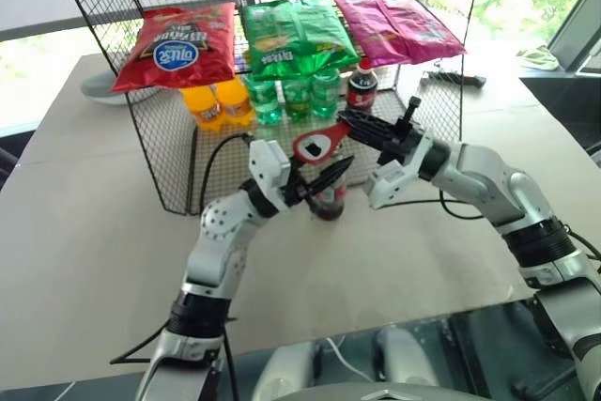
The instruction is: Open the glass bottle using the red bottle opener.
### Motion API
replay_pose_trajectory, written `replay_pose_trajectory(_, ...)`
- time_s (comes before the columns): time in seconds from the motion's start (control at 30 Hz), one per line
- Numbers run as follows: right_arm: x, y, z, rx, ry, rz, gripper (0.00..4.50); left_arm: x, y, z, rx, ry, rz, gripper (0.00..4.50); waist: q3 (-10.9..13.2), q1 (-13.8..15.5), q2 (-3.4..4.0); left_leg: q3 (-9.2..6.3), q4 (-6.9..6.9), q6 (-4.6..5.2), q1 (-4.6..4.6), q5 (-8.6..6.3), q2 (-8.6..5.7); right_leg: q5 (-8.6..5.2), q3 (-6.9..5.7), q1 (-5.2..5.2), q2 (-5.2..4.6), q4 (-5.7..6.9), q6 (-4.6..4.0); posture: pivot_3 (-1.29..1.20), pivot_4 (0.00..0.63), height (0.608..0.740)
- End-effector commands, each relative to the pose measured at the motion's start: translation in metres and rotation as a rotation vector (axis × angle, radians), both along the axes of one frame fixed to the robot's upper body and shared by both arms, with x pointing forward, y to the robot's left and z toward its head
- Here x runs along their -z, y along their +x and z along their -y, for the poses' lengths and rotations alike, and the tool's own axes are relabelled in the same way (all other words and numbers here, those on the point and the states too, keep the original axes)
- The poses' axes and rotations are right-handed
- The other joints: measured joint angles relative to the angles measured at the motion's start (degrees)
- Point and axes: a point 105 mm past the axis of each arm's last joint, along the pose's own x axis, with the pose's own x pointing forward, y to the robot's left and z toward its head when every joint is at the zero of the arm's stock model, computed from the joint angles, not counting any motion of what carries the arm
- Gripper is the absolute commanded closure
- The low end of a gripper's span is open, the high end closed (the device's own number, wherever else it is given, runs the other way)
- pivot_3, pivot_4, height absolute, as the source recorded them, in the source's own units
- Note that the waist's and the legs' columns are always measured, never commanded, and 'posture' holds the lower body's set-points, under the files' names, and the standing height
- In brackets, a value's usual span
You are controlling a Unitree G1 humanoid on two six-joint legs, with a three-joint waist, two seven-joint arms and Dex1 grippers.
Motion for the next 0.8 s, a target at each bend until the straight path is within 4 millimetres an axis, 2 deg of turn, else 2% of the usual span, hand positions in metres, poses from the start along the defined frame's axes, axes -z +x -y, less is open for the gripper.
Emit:
replay_pose_trajectory(0.03, -0.017, 0.0, 0.007, 0.01, 0.057, 0.042, 4.5, 0.019, 0.005, -0.008, -0.034, 0.04, -0.083, 2.96, 0.0, 0.0, 0.0, 0.0, 0.0, 0.0, 0.0, 0.0, 0.0, 0.0, 0.0, 0.0, 0.0, 0.0, 0.0, 0.0, 0.15, 0.74)
replay_pose_trajectory(0.23, -0.019, 0.006, 0.016, 0.044, 0.103, 0.025, 4.5, 0.017, 0.005, -0.008, -0.034, 0.036, -0.079, 2.96, 0.0, 0.0, 0.0, 0.01, -0.02, 0.0, 0.0, 0.0, 0.0, 0.0, 0.01, -0.02, 0.0, 0.0, 0.0, 0.0, 0.15, 0.74)
replay_pose_trajectory(0.63, -0.012, 0.022, 0.042, 0.132, 0.313, -0.149, 4.5, 0.016, 0.004, -0.01, -0.034, 0.033, -0.075, 2.96, 0.0, -0.1, 0.01, 0.05, -0.11, 0.0, 0.0, 0.0, 0.01, 0.0, 0.04, -0.01, 0.0, -0.01, 0.0, 0.0, 0.15, 0.74)
replay_pose_trajectory(0.73, -0.01, 0.023, 0.043, 0.138, 0.324, -0.164, 4.5, 0.015, 0.003, -0.01, -0.034, 0.03, -0.074, 1.8, 0.0, -0.2, 0.03, 0.07, -0.12, 0.0, 0.0, 0.0, 0.01, 0.0, 0.05, -0.02, 0.0, -0.02, 0.0, 0.0, 0.15, 0.74)
replay_pose_trajectory(0.8, -0.009, 0.023, 0.043, 0.14, 0.331, -0.171, 4.5, 0.015, 0.003, -0.011, -0.035, 0.031, -0.074, 0.82, 0.1, -0.2, 0.02, 0.11, -0.2, 0.0, -0.1, 0.01, 0.01, 0.0, 0.09, -0.16, 0.01, -0.01, 0.0, 0.0, 0.15, 0.74)
